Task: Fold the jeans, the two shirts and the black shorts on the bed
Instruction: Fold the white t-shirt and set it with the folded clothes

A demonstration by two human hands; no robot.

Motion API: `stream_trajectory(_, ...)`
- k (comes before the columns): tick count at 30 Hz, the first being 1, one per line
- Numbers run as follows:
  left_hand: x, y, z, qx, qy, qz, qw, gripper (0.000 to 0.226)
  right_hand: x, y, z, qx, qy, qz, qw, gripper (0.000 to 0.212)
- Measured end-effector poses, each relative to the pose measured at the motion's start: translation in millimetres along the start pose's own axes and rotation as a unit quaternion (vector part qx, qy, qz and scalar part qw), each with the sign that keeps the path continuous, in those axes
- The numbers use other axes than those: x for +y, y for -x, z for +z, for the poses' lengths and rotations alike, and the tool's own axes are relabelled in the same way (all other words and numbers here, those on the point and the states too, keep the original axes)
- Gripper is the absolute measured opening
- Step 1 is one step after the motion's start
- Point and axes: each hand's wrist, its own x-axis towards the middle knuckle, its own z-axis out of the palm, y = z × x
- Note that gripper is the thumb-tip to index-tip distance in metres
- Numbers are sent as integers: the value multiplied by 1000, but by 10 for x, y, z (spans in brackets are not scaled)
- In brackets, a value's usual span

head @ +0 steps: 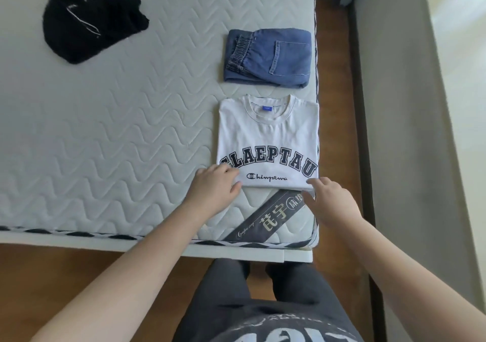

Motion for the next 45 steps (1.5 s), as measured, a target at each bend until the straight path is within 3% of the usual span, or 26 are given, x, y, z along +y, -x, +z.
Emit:
stream_trajectory(4,256,313,-498,38,-32,47,998,58,-312,317,-465,40,16,-24,999,44)
stream_trajectory(10,194,785,-989,127,-73,98,984,49,-749,820,-872,116,24,-58,991,41)
stream_trajectory(16,-54,1151,-1097,178,-84,103,975,47,-1022,1162,-841,218,17,-85,972,27)
stream_trajectory(21,-58,1421,-1161,223,-67,88,969,42,-1094,1348,-849,232,27,-111,966,26)
stream_trajectory(24,57,1600,-1199,248,-69,61,964,43,-1039,1450,-856,238,31,-139,961,27)
stream_trajectory(31,363,2021,-1084,156,-106,-57,980,56,-917,1585,-943,262,30,-195,945,28)
stream_trajectory(37,529,2503,-967,204,-101,-71,971,51,-1189,1771,-838,254,23,-263,931,46)
stream_trajectory(42,283,2985,-995,229,-89,-129,961,49,-1551,1858,-752,238,27,-287,928,47)
stream_trajectory(45,1,3290,-942,229,-69,-180,954,47,-1853,1881,-718,253,26,-309,916,36)
